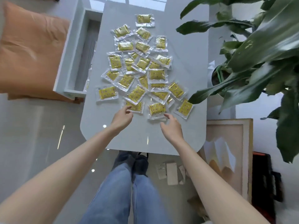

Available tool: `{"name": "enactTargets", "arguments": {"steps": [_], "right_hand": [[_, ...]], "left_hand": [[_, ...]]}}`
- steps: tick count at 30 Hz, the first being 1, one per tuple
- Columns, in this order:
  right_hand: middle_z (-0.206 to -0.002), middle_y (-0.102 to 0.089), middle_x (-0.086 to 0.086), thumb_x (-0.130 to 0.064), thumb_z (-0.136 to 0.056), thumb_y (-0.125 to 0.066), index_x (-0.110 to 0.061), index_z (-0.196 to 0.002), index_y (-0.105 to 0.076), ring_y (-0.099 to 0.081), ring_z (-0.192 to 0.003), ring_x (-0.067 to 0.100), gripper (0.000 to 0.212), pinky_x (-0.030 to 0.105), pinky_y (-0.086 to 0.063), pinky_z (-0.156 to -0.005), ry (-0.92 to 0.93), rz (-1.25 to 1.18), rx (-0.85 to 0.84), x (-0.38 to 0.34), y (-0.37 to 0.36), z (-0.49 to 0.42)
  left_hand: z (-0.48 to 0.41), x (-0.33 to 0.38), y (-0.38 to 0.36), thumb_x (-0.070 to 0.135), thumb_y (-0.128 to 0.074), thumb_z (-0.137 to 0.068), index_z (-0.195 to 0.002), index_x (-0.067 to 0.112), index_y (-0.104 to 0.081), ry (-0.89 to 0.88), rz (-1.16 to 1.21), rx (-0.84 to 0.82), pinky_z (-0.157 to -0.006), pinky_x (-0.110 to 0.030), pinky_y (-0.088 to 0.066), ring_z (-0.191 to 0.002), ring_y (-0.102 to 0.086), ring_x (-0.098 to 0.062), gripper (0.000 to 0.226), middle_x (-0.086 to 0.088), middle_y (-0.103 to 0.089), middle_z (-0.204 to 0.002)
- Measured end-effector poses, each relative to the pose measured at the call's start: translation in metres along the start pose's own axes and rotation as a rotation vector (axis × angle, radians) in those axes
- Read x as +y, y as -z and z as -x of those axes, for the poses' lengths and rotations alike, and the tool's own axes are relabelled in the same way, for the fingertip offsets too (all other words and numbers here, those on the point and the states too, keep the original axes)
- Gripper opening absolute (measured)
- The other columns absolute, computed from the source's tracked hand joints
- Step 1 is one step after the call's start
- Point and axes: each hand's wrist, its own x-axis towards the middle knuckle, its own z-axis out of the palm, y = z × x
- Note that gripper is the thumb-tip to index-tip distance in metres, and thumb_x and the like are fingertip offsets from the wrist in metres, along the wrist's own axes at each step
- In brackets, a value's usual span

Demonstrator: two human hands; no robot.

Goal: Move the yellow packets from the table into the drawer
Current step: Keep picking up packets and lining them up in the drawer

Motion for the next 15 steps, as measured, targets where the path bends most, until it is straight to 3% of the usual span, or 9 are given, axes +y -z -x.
{"name": "enactTargets", "arguments": {"steps": [3,6,8,15], "right_hand": [[-0.146,-0.040,-0.001,-0.021,-0.092,-0.048,-0.026,-0.141,-0.041,-0.042,-0.129,0.022,0.049,0.042,-0.046,-0.098,0.027,0.075,-0.049,0.009,-0.011,-0.038],[-0.150,-0.036,-0.004,-0.019,-0.092,-0.047,-0.026,-0.144,-0.037,-0.033,-0.136,0.022,0.054,0.038,-0.037,-0.105,0.091,0.187,-0.092,0.020,-0.024,-0.077],[-0.154,-0.032,-0.004,-0.015,-0.092,-0.048,-0.025,-0.147,-0.034,-0.026,-0.141,0.021,0.058,0.036,-0.030,-0.110,0.147,0.277,-0.110,0.028,-0.033,-0.103],[-0.159,-0.017,-0.005,-0.009,-0.090,-0.054,-0.026,-0.151,-0.023,-0.014,-0.143,0.023,0.070,0.039,-0.029,-0.111,0.337,0.600,-0.076,0.044,-0.063,-0.165]], "left_hand": [[-0.035,-0.014,-0.012,0.015,-0.041,-0.094,-0.144,0.023,-0.039,-0.006,-0.008,0.052,-0.086,-0.024,-0.039,-0.117,-0.051,-0.021,0.051,-0.005,-0.047,-0.142],[-0.075,-0.028,-0.026,0.018,-0.044,-0.095,-0.144,0.020,-0.038,-0.017,-0.071,0.113,-0.102,-0.032,-0.036,-0.128,-0.045,-0.028,0.050,-0.011,-0.045,-0.143],[-0.102,-0.037,-0.035,0.019,-0.044,-0.095,-0.144,0.016,-0.038,-0.050,-0.147,0.168,-0.112,-0.036,-0.025,-0.135,-0.035,-0.029,0.050,-0.013,-0.040,-0.146],[-0.179,-0.046,-0.050,0.035,-0.047,-0.096,-0.148,0.023,-0.030,-0.275,-0.380,0.298,-0.117,-0.040,-0.015,-0.142,-0.013,-0.029,0.055,-0.008,-0.017,-0.156]]}}
